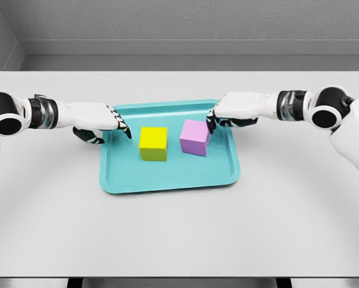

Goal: Push two cubes

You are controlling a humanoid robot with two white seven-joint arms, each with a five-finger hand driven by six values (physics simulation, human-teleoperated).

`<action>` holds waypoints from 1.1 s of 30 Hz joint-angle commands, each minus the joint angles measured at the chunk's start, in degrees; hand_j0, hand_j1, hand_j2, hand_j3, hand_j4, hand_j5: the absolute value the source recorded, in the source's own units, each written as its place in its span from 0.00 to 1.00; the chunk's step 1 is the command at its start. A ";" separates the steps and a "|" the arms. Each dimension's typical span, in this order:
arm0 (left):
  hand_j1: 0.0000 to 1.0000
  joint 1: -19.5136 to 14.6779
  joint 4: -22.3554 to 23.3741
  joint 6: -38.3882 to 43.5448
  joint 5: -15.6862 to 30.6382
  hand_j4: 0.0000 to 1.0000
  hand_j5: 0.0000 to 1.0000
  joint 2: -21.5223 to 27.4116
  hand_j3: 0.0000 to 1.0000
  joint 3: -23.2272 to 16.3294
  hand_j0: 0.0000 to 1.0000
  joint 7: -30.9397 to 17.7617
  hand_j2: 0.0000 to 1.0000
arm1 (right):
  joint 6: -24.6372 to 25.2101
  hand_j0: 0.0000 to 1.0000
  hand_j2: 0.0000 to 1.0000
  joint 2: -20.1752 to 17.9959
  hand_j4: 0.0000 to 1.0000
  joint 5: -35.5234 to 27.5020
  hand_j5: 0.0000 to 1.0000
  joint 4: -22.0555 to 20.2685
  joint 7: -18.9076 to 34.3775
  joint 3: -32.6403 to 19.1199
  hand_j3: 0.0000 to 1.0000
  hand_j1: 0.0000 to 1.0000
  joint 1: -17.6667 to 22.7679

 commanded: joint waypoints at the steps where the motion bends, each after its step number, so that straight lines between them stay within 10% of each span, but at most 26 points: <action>1: 0.80 0.00 0.02 0.12 0.26 0.80 0.80 0.14 0.80 0.06 0.80 0.02 0.80 | 0.14 0.48 0.48 1.01 0.48 -0.30 0.48 0.79 -0.02 0.03 0.48 0.48 0.00; 6: 0.79 0.00 -0.07 0.12 0.34 0.79 0.79 0.23 0.79 0.06 0.79 0.02 0.79 | 0.14 0.49 0.49 0.30 0.49 -0.30 0.49 1.49 -0.02 -0.05 0.49 0.49 -0.26; 12: 0.46 0.00 -0.16 0.12 0.26 0.46 0.46 0.05 0.46 0.06 0.46 0.02 0.46 | 0.14 0.50 0.50 1.01 0.50 -0.21 0.50 6.06 -0.02 -1.99 0.50 0.50 -1.67; 23: 0.39 -0.09 -0.07 0.12 0.17 0.39 0.39 -0.12 0.39 0.06 0.39 0.02 0.39 | 0.14 0.50 0.50 8.57 0.50 3.92 0.50 17.40 -0.02 -1.90 0.50 0.50 -6.42; 33: 0.37 -0.18 0.02 0.12 0.17 0.37 0.37 0.23 0.37 0.50 0.37 0.02 0.37 | 0.14 0.50 0.50 10.68 0.50 4.98 0.50 19.07 -0.02 0.30 0.50 0.50 -6.59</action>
